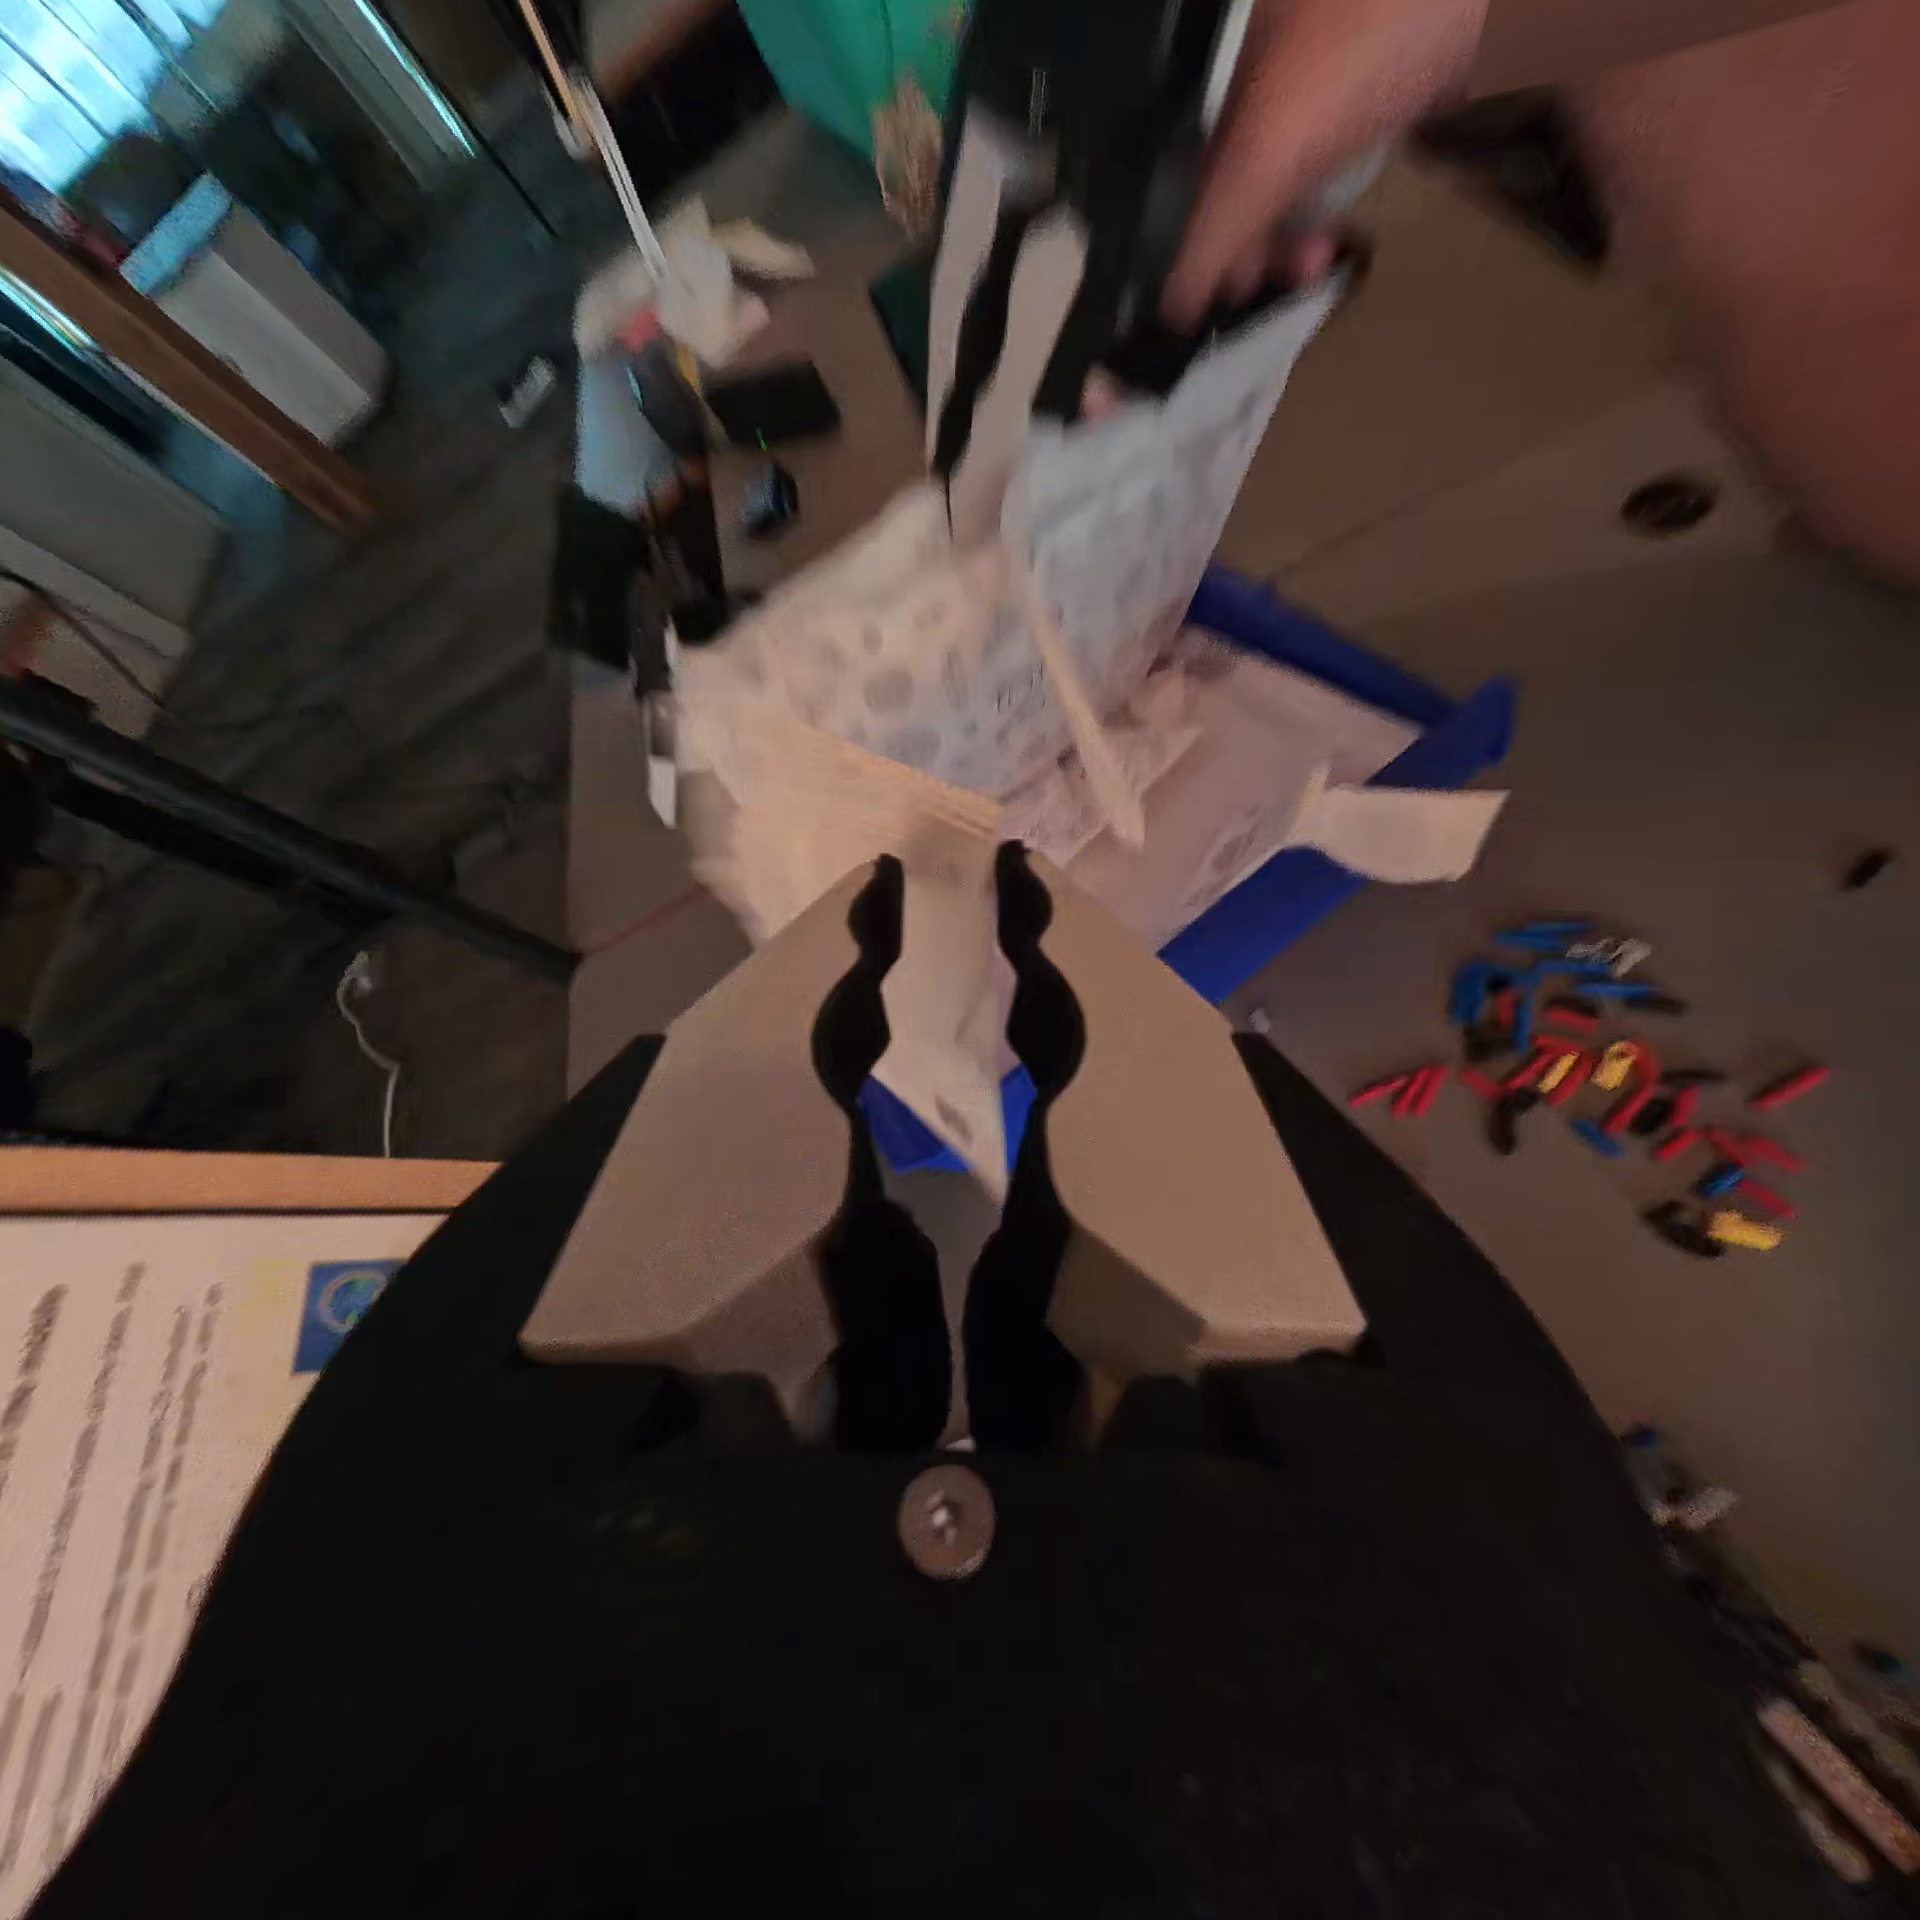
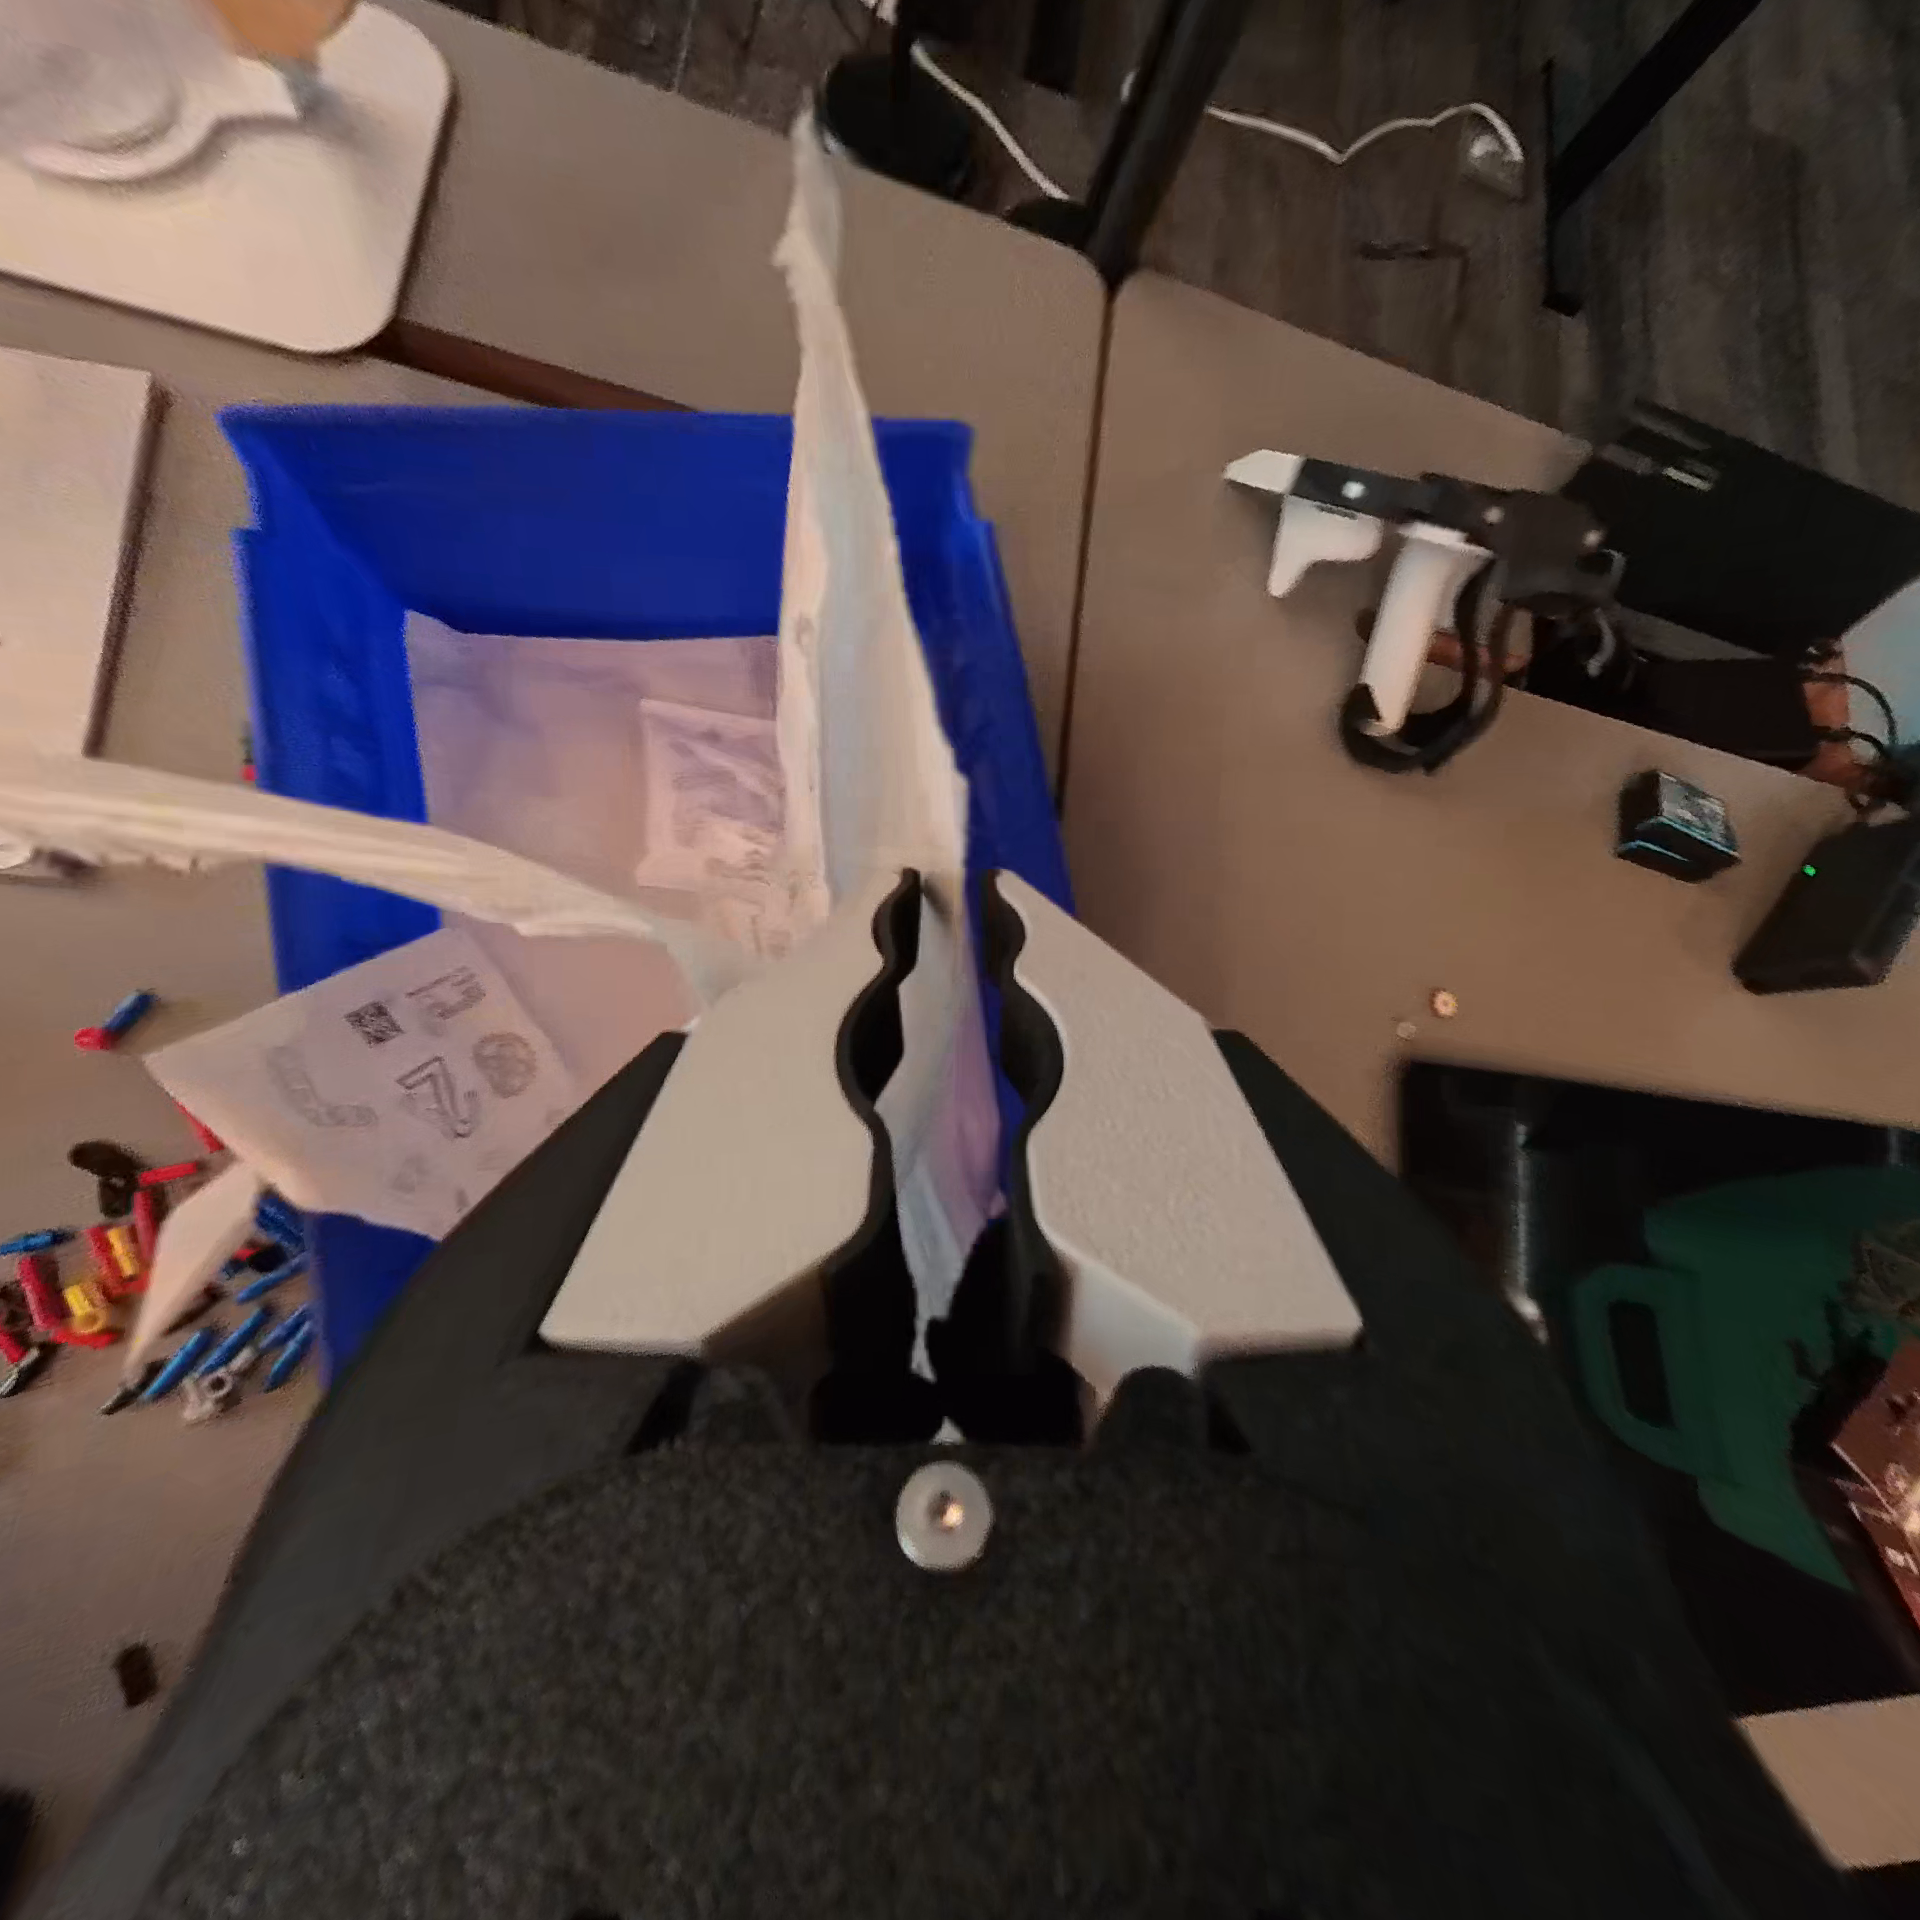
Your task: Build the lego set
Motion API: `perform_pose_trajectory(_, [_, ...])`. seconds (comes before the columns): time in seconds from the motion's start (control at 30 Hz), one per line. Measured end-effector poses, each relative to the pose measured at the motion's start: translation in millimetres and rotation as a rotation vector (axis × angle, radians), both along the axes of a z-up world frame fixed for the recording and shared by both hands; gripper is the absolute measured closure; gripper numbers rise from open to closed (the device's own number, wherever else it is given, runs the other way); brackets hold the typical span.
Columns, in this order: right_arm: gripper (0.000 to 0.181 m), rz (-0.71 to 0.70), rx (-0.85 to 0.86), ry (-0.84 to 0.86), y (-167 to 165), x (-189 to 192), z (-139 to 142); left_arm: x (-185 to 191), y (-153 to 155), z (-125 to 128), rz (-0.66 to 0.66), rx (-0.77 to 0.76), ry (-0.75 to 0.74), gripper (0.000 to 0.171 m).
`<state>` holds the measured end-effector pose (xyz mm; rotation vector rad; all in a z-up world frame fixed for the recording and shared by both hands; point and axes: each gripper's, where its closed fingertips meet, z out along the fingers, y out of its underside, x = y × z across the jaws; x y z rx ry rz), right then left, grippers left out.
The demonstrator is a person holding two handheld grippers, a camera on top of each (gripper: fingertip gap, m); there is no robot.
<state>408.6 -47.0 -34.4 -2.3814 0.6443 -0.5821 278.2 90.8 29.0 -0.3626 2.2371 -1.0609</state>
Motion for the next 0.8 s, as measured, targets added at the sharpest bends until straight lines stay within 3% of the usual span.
perform_pose_trajectory(0.13, [0.149, 0.076, -0.050, 0.057, 35.0, -14.8, -22.3, -51.0, 21.8, 45.1, 0.022, -0.237, -0.065, 0.167])
perform_pose_trajectory(0.23, [0.124, 0.139, -0.061, 0.104, 52.3, -33.9, -30.8, -73.6, 37.8, 33.9, 0.082, -0.277, -0.003, 0.168])
perform_pose_trajectory(0.33, [0.120, 0.145, -0.031, 0.047, 50.4, -44.1, -19.2, -90.5, 49.9, -1.0, 0.158, -0.192, 0.074, 0.165])
perform_pose_trajectory(0.47, [0.119, 0.151, 0.113, 0.037, 40.6, -63.1, 3.7, -108.2, 66.5, -64.1, 0.254, -0.021, 0.240, 0.147])
perform_pose_trajectory(0.57, [0.120, 0.166, 0.204, -0.018, 35.6, -81.5, 23.3, -106.3, 74.1, -103.5, 0.241, 0.046, 0.343, 0.138])
perform_pose_trajectory(0.7, [0.131, 0.282, 0.393, -0.082, 48.8, -138.0, 43.2, -60.6, 113.8, -170.3, 0.310, 0.284, 0.430, 0.113])
perform_pose_trajectory(0.8, [0.142, 0.402, 0.500, -0.052, 61.1, -191.9, 35.1, -20.5, 133.3, -210.7, 0.379, 0.244, 0.613, 0.100])
